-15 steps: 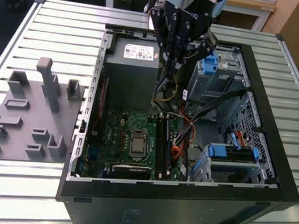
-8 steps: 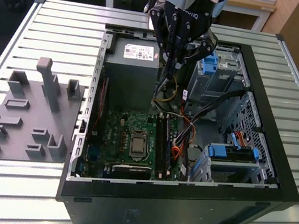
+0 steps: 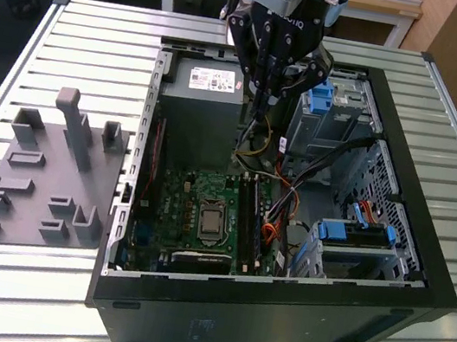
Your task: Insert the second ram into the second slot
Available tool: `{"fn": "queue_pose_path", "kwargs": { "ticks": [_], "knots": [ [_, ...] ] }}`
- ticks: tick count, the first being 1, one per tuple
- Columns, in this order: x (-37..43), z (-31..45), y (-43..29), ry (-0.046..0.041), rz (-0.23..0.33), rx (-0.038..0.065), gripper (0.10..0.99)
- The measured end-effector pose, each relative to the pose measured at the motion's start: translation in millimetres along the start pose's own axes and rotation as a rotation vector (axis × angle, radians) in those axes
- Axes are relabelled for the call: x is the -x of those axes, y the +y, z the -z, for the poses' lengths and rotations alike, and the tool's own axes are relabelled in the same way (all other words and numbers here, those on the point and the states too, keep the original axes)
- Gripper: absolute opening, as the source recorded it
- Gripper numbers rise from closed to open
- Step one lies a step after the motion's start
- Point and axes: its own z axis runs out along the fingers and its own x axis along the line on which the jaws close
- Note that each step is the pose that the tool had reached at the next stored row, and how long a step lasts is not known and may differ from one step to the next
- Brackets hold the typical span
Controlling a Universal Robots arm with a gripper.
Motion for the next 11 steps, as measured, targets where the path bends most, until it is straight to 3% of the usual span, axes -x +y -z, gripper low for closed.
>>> {"fn": "queue_pose_path", "kwargs": {
  "ticks": [11],
  "knots": [
    [-0.1,-0.1,0.2,0.0021,0.069,0.001,0.137]
  ]
}}
